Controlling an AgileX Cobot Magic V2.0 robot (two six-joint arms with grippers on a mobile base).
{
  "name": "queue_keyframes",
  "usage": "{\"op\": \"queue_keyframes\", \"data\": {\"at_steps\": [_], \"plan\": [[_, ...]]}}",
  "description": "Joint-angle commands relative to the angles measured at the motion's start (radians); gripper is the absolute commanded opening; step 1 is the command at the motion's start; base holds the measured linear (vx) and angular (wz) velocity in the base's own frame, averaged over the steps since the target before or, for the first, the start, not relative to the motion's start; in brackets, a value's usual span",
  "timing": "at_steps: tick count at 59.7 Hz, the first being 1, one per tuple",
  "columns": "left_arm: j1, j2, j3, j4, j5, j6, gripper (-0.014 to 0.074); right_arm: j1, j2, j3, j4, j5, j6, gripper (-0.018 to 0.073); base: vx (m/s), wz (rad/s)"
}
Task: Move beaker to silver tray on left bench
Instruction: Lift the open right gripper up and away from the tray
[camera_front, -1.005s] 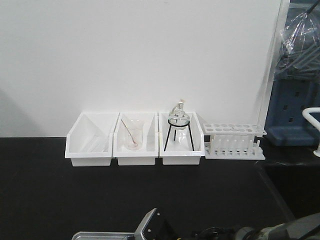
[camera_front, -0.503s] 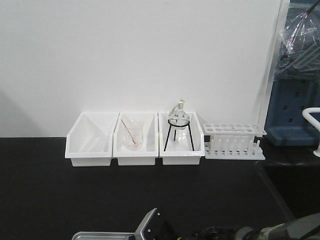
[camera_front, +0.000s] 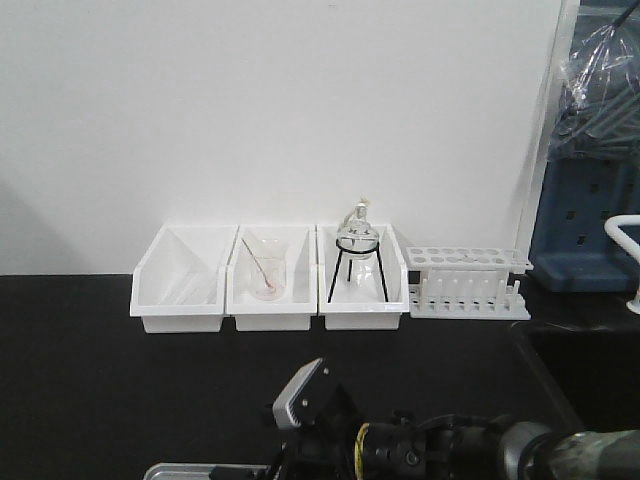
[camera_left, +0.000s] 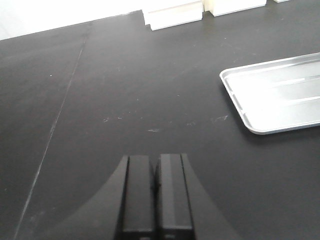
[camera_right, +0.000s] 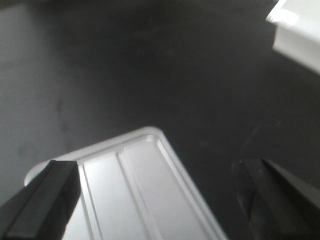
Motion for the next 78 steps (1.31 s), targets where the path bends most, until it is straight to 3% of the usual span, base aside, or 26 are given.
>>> {"op": "queue_keyframes", "data": {"at_steps": [1,5,9,15,21,24,29,44,60,78], "plan": [[-0.004,-0.007,0.02,0.002,-0.083,-0.002,0.0001,-0.003,-0.139,-0.027,0.02,0.007,0.145,0.0575,0.0,0.0],[-0.004,-0.007,0.02,0.002,-0.083,-0.002,0.0001,-0.004,-0.206,-0.024,-0.032,0.054,0.272,0.0459,0.0,0.0],[-0.004,-0.007,0.02,0.002,-0.083,-0.002,0.0001,-0.004,-0.283,-0.024,-0.144,0.088,0.42,0.0293,0.0,0.0],[-0.004,-0.007,0.02,0.002,-0.083,-0.002,0.0001,-0.004,-0.396,-0.024,-0.411,0.086,0.671,-0.002,0.0,0.0],[-0.004,-0.007,0.02,0.002,-0.083,-0.002,0.0001,-0.004,-0.499,-0.024,-0.688,0.057,0.908,-0.0016,0.0,0.0],[-0.004,-0.007,0.02,0.002,-0.083,-0.002,0.0001,-0.006,-0.543,-0.014,-0.736,0.039,0.993,-0.0015,0.0,0.0],[-0.004,-0.007,0.02,0.002,-0.083,-0.002,0.0001,-0.02,-0.635,0.04,-0.735,0.051,1.023,-0.0015,0.0,0.0],[-0.004,-0.007,0.02,0.002,-0.083,-0.002,0.0001,-0.022,-0.872,0.268,-0.735,0.289,1.023,-0.0014,0.0,0.0],[-0.004,-0.007,0.02,0.002,-0.083,-0.002,0.0001,-0.022,-1.055,0.429,-0.734,0.29,1.023,-0.0014,0.0,0.0],[-0.004,-0.007,0.02,0.002,-0.083,-0.002,0.0001,-0.022,-1.097,0.476,-0.735,0.303,0.998,-0.0012,0.0,0.0]]}}
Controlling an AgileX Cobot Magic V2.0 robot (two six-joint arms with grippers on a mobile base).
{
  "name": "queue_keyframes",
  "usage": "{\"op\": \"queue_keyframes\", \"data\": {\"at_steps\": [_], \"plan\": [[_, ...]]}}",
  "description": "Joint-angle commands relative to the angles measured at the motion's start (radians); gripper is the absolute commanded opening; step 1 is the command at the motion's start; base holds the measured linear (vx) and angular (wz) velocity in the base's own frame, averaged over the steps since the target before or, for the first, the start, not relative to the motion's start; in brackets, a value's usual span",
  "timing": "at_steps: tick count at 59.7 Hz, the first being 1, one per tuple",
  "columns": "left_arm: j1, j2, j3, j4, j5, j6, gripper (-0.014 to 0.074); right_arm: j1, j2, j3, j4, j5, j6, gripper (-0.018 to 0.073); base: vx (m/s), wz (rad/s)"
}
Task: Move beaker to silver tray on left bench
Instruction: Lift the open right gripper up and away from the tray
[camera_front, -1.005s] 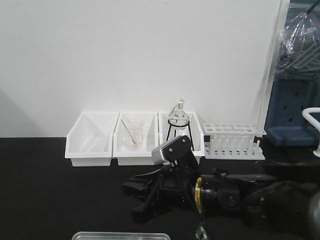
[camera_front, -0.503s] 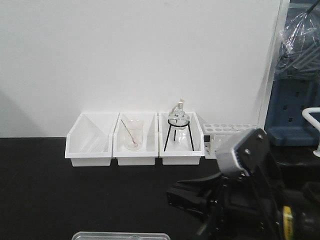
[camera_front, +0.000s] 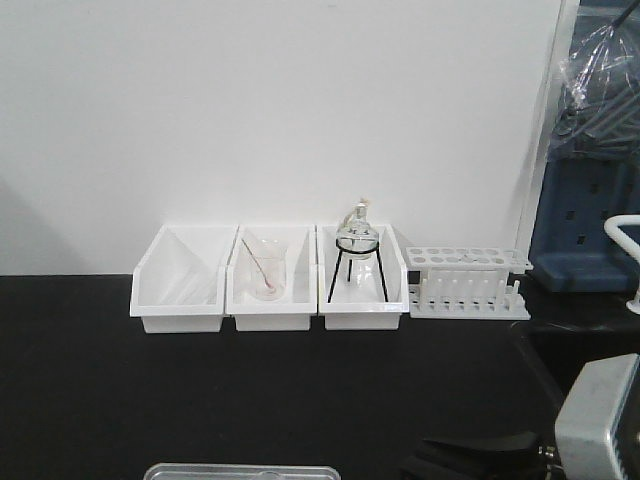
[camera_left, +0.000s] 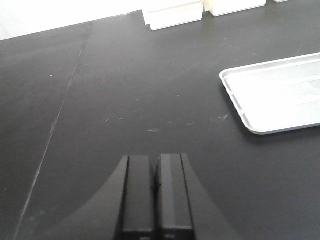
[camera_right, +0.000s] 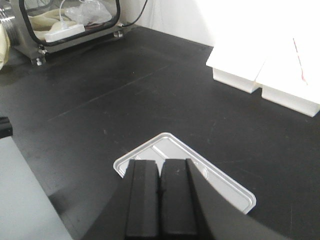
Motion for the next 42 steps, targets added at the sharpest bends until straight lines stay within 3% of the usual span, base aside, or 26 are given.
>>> {"op": "queue_keyframes", "data": {"at_steps": [1,14,18,21,27,34,38,42], "plan": [[-0.004,-0.007,0.02,0.002,-0.083,-0.002,0.0001,-0.005,-0.014,-0.026,-0.005,0.038,-0.024,-0.0012,0.0,0.0],[-0.004,-0.007,0.02,0.002,-0.083,-0.002,0.0001,-0.005,-0.006,-0.026,0.024,0.051,-0.023,-0.0011,0.0,0.0],[-0.004,-0.007,0.02,0.002,-0.083,-0.002,0.0001,-0.005,-0.005,-0.026,0.093,0.112,-0.056,-0.0011,0.0,0.0],[-0.004,-0.007,0.02,0.002,-0.083,-0.002,0.0001,-0.005,-0.005,-0.026,0.197,0.168,-0.108,-0.0011,0.0,0.0],[-0.004,-0.007,0.02,0.002,-0.083,-0.002,0.0001,-0.005,0.001,-0.026,0.536,0.353,-0.335,-0.0011,0.0,0.0],[-0.004,-0.007,0.02,0.002,-0.083,-0.002,0.0001,-0.005,0.004,-0.026,1.073,0.62,-0.831,-0.0011,0.0,0.0],[-0.004,-0.007,0.02,0.002,-0.083,-0.002,0.0001,-0.005,-0.016,-0.026,1.242,0.71,-1.093,-0.0011,0.0,0.0],[-0.004,-0.007,0.02,0.002,-0.083,-0.002,0.0001,-0.005,-0.061,-0.026,1.346,0.736,-1.263,-0.0011,0.0,0.0]]}}
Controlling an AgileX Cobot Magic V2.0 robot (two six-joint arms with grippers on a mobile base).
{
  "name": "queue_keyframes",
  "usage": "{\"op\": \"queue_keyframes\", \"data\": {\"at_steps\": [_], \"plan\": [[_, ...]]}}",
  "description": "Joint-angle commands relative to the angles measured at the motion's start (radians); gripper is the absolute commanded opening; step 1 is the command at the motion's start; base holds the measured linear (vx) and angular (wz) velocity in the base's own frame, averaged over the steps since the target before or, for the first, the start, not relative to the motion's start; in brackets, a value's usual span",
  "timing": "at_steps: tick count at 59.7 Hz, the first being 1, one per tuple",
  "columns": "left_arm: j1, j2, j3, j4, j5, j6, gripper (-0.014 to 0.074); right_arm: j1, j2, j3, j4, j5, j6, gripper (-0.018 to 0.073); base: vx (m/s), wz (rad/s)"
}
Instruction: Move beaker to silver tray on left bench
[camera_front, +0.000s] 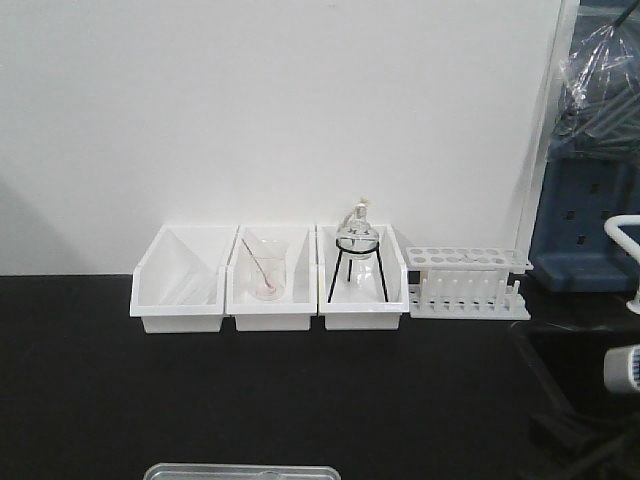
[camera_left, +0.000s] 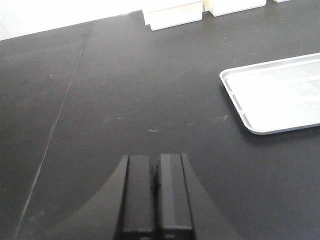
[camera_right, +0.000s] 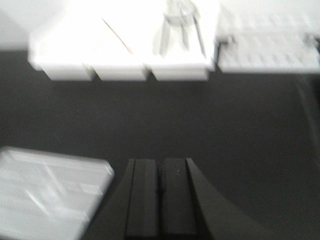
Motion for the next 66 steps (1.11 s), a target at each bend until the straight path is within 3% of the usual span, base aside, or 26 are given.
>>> {"op": "queue_keyframes", "data": {"at_steps": [1,4,12,20,27,40,50,66], "plan": [[-0.004,-0.007,0.02,0.002,-0.083,-0.002,0.0001,-0.003,-0.07,-0.03,0.183,0.016,-0.317,-0.0011,0.0,0.0],[-0.004,-0.007,0.02,0.002,-0.083,-0.002,0.0001,-0.003,-0.113,-0.03,0.219,0.005,-0.389,-0.0011,0.0,0.0],[-0.004,-0.007,0.02,0.002,-0.083,-0.002,0.0001,-0.014,-0.215,0.037,0.235,-0.121,-0.459,-0.0011,0.0,0.0],[-0.004,-0.007,0.02,0.002,-0.083,-0.002,0.0001,-0.101,-0.338,0.222,0.295,-0.343,-0.479,-0.0011,0.0,0.0],[-0.004,-0.007,0.02,0.002,-0.083,-0.002,0.0001,-0.183,-0.436,0.362,0.362,-0.433,-0.511,-0.0011,0.0,0.0],[-0.004,-0.007,0.02,0.002,-0.083,-0.002,0.0001,-0.273,-0.622,0.528,0.532,-0.449,-0.654,-0.0011,0.0,0.0],[-0.004,-0.007,0.02,0.002,-0.083,-0.002,0.0001,-0.319,-0.757,0.601,0.555,-0.448,-0.74,-0.0011,0.0,0.0],[-0.003,-0.007,0.02,0.002,-0.083,-0.002,0.0001,-0.324,-0.93,0.655,0.557,-0.36,-0.759,-0.0011,0.0,0.0]]}}
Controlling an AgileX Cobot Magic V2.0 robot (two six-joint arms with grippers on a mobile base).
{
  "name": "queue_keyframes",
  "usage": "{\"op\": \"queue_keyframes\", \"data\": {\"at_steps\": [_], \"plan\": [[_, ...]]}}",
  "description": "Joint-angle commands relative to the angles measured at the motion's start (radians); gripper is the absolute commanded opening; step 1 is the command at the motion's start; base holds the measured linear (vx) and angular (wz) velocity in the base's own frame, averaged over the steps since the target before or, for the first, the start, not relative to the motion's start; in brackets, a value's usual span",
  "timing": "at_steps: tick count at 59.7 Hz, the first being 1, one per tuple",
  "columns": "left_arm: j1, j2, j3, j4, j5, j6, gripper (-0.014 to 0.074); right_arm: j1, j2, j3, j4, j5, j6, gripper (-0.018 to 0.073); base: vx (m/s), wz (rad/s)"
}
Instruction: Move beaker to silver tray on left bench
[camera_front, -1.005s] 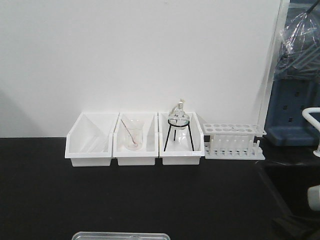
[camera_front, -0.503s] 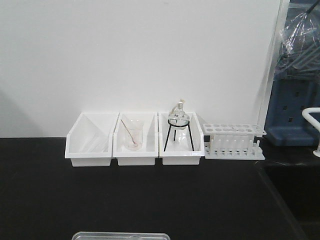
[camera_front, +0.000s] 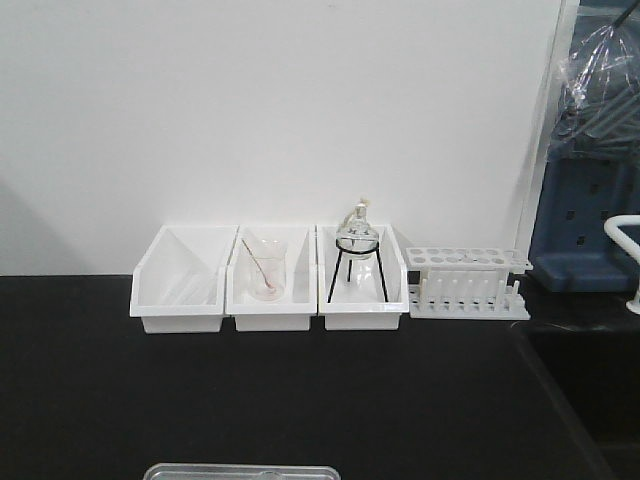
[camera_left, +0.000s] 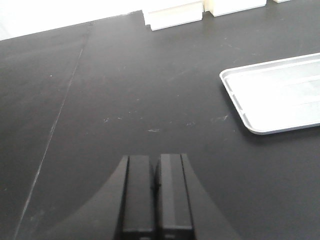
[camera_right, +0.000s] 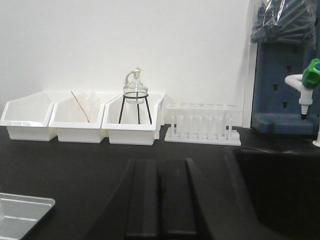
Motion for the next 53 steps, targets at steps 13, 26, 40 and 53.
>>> {"op": "queue_keyframes", "data": {"at_steps": [13,26,40,53], "plan": [[-0.003,-0.007,0.02,0.002,-0.083,-0.002,0.0001,-0.007,-0.021,0.007,0.028,-0.043,-0.039,-0.0011,0.0,0.0],[-0.003,-0.007,0.02,0.002,-0.083,-0.002,0.0001,-0.007,-0.021,0.007,0.03,-0.043,-0.039,-0.0011,0.0,0.0],[-0.003,-0.007,0.02,0.002,-0.083,-0.002,0.0001,-0.007,-0.021,0.007,0.03,-0.043,-0.039,-0.0011,0.0,0.0],[-0.003,-0.007,0.02,0.002,-0.083,-0.002,0.0001,-0.007,-0.021,0.007,0.03,-0.043,-0.039,-0.0011,0.0,0.0]]}}
